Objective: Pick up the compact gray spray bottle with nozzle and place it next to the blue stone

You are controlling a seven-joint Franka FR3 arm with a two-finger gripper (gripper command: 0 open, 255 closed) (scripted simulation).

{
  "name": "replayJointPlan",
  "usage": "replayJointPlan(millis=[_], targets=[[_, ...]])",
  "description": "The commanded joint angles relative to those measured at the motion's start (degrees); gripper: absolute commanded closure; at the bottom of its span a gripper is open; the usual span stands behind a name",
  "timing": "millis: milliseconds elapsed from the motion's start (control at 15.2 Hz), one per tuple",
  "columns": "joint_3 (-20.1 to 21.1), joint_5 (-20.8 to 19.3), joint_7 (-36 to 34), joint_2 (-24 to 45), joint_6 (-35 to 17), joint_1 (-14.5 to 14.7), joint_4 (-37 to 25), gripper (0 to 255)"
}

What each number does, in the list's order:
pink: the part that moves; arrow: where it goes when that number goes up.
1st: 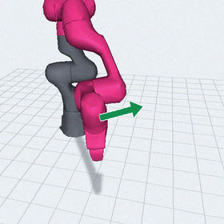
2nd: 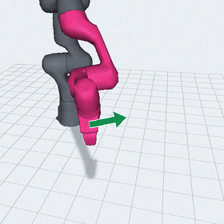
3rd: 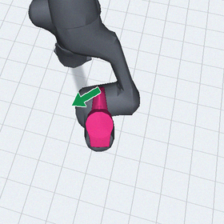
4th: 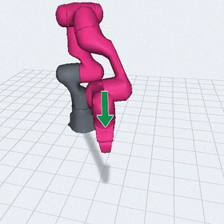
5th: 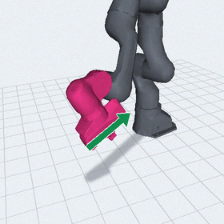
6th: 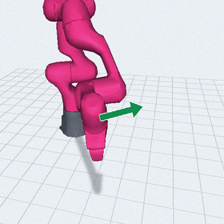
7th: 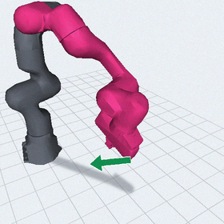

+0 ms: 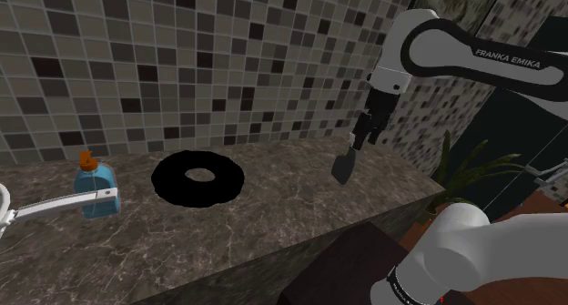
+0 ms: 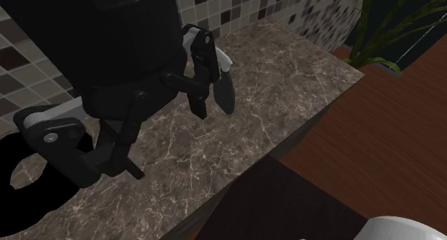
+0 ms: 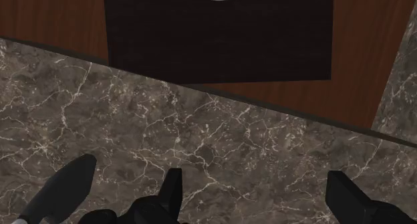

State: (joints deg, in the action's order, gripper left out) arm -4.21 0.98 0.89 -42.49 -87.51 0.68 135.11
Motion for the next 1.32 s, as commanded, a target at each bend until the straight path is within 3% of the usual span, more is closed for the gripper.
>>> replayJointPlan(millis=[0,660,1254], targets=[[0.0,0.0,0.0,0.0,0.0,0.0,0.0,0],[-7.7,-3.39,5.78,22.39,-4.62,-3.15,-9.29,0],[-13.08,-2.92,11.34,44.01,-5.22,-6.4,-22.56,0]])
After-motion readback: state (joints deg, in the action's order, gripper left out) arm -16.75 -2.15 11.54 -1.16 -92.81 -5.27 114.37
